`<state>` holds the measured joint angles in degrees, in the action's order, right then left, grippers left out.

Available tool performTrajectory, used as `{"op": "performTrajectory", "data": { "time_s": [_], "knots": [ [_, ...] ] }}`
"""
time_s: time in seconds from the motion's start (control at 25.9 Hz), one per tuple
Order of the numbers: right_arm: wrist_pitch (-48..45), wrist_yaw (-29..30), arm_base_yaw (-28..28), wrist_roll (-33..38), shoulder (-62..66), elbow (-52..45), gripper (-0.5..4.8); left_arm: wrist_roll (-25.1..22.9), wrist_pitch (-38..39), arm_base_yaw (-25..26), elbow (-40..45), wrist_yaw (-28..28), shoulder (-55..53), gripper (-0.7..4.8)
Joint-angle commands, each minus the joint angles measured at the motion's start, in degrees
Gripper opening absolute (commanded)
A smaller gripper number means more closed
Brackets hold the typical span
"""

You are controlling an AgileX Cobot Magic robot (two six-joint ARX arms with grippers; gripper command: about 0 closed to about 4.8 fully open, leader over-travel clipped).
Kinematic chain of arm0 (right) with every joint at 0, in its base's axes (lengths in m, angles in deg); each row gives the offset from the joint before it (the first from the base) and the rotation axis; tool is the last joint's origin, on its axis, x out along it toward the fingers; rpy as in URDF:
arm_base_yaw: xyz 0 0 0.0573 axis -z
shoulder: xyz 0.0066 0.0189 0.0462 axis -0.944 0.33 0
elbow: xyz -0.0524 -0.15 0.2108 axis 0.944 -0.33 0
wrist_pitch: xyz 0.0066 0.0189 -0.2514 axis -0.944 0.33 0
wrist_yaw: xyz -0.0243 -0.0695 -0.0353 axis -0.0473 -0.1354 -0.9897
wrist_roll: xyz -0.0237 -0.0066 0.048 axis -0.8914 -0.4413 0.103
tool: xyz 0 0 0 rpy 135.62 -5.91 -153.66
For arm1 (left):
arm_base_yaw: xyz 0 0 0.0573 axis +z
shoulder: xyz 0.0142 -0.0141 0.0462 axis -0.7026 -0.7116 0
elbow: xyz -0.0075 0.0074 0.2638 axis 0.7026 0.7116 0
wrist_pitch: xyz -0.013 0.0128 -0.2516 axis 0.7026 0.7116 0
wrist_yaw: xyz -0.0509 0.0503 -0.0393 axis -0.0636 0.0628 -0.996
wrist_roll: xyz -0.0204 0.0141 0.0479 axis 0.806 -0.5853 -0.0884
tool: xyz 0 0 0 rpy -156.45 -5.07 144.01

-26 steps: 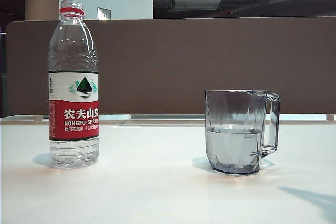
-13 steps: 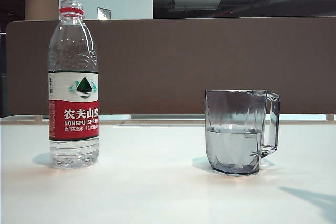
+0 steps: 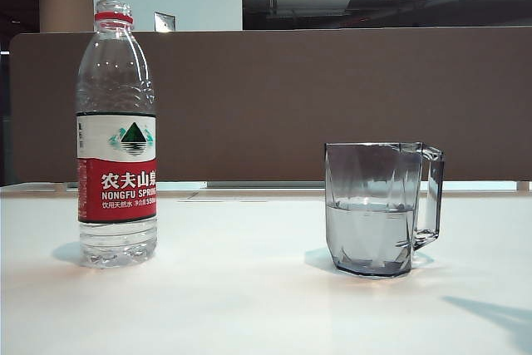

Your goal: Pick up the mineral water bottle with the left hand on the table and pour water into the mug until it's half full.

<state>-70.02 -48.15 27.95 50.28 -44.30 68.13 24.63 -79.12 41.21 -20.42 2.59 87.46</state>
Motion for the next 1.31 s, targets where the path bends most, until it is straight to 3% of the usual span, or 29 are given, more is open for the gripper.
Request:
{"op": "performTrajectory", "data": {
  "time_s": [0.04,1.31],
  "knots": [
    [-1.0,0.1,0.0,-0.2,0.0,0.3,-0.08,2.0,-0.7,0.6,-0.3,-0.2,0.0,-0.06],
    [-1.0,0.1,0.0,-0.2,0.0,0.3,-0.08,2.0,-0.8,1.3,-0.3,-0.2,0.0,-0.06]
  ]
}}
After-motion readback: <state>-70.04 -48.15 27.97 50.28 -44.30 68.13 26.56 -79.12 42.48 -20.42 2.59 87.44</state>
